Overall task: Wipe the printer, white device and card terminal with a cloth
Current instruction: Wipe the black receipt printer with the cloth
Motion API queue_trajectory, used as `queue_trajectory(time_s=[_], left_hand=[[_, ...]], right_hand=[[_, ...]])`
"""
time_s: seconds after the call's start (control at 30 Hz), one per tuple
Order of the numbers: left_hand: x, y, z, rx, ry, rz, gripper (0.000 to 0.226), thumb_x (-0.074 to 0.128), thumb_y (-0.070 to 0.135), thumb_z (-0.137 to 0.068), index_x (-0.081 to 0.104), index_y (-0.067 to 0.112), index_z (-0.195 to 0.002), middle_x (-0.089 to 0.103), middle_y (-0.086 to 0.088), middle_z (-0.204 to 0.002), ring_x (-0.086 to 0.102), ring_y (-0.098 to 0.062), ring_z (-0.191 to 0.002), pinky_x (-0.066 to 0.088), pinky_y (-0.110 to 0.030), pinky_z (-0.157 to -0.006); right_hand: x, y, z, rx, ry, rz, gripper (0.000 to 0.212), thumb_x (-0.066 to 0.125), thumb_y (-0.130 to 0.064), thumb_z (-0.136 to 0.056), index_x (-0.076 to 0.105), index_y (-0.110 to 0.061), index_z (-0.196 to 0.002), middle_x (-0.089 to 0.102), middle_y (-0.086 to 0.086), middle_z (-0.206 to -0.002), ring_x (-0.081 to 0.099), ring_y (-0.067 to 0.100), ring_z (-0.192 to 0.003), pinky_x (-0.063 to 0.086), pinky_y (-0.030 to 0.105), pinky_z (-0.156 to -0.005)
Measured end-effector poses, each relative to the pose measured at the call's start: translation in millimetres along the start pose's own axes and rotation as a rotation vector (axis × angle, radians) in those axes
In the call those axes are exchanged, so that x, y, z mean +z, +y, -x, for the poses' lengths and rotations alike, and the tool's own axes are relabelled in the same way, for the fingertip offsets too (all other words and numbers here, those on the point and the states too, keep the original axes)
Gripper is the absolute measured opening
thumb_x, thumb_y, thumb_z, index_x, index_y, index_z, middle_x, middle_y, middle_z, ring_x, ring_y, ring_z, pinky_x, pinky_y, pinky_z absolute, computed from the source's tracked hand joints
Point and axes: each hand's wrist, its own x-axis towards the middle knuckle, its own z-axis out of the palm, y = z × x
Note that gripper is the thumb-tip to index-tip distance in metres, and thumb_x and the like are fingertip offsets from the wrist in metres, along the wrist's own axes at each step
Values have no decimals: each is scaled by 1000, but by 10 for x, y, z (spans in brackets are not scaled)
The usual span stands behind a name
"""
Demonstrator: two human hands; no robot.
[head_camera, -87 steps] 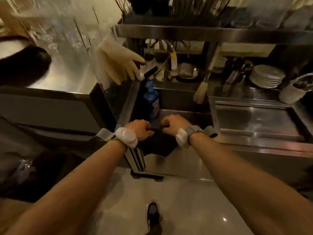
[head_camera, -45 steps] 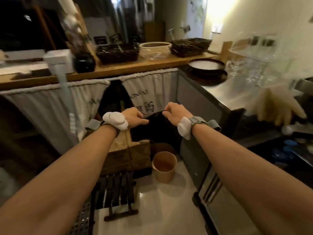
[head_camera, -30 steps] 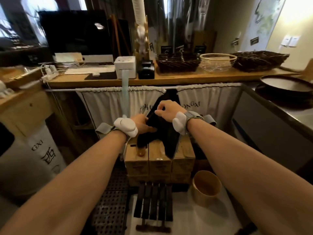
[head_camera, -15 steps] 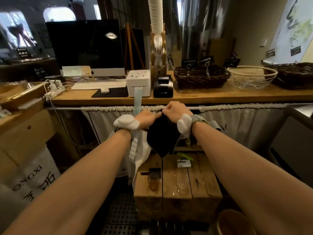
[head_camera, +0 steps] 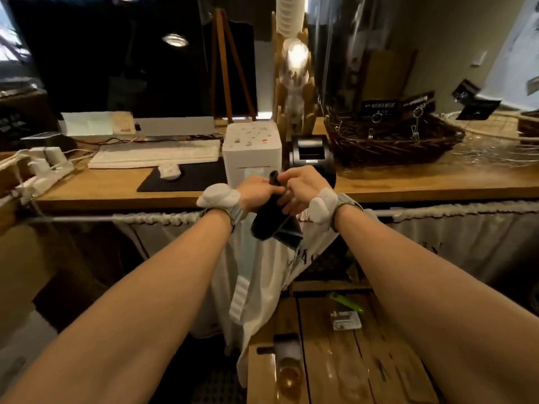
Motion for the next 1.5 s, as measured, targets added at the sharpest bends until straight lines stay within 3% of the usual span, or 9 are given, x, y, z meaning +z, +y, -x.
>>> queue_trajectory(time_s=[0.17, 0.33, 0.47, 0.63, 0.77, 1.03, 1.2, 1.3, 1.5], left_hand=[[-262, 239, -1051, 66, -155, -111, 26, 60, 14, -92, 66, -1, -112, 67, -20, -113, 65, -31, -104, 53, -42, -93], [-485, 735, -1480, 85, -178, 37, 35, 55, 7, -93, 57, -7, -125, 61, -25, -126, 61, -37, -116, 55, -28, -66], [-634, 1053, -1616, -86, -312, 200, 34, 56, 13, -96, 58, -4, -125, 64, -21, -121, 62, -36, -112, 52, -49, -94], [-664, 1215, -1646, 37, -371, 181, 40, 65, 16, -89, 58, -3, -124, 64, -23, -121, 64, -28, -99, 53, -34, -75], [-813, 1207, -1606, 391, -422, -287, 77, 74, 33, -81, 36, 14, -146, 52, -9, -138, 54, -23, -121, 43, -26, -87], [-876, 1071, -1481, 693, -384, -519, 27, 75, 22, -80, 68, 17, -106, 68, 2, -98, 63, -12, -90, 49, -18, -74], [-1006, 1047, -1644, 610, -265, -652, 19, 68, 22, -85, 73, 15, -102, 68, 0, -87, 64, -14, -80, 48, -22, -66], [-959, 1153, -1750, 493, -206, -436, 12, 67, 21, -84, 75, 11, -85, 71, -7, -80, 68, -20, -72, 58, -33, -65], [-967, 1338, -2085, 26, -643, 140, 29, 54, 37, -94, 60, 9, -89, 69, -3, -62, 67, -13, -51, 54, -30, -57]], right_hand=[[-95, -166, -818, -41, 320, 306, 24, 62, -21, -83, 66, -31, -104, 65, -6, -73, 60, 2, -52, 43, 15, -41], [-280, -583, -1182, 8, 409, 362, 44, 70, -27, -78, 62, -29, -121, 65, -7, -101, 60, 7, -93, 45, 17, -73], [-290, -745, -1215, 44, 377, 460, 79, 76, -22, -73, 38, -29, -143, 42, 1, -146, 42, 21, -132, 39, 30, -103], [-362, -858, -1096, 50, 500, 444, 67, 71, -10, -78, 41, -24, -136, 55, 9, -130, 53, 27, -118, 46, 39, -99], [-394, -919, -960, 88, 531, 397, 44, 70, -12, -80, 50, -19, -118, 57, 3, -104, 55, 17, -91, 44, 23, -67], [-354, -879, -780, 30, 427, 406, 41, 77, -19, -73, 64, -20, -111, 66, 3, -102, 63, 18, -95, 50, 26, -78], [-397, -952, -894, 131, 513, 416, 26, 78, -28, -73, 64, -23, -95, 63, -4, -88, 63, 15, -86, 51, 25, -72], [-486, -1029, -1006, 81, 681, 343, 16, 74, -25, -77, 65, -25, -90, 64, -4, -85, 62, 13, -83, 50, 22, -68], [-387, -1076, -1490, -5, 597, 271, 34, 67, -21, -81, 64, -24, -114, 66, -3, -100, 62, 12, -94, 46, 15, -71]])
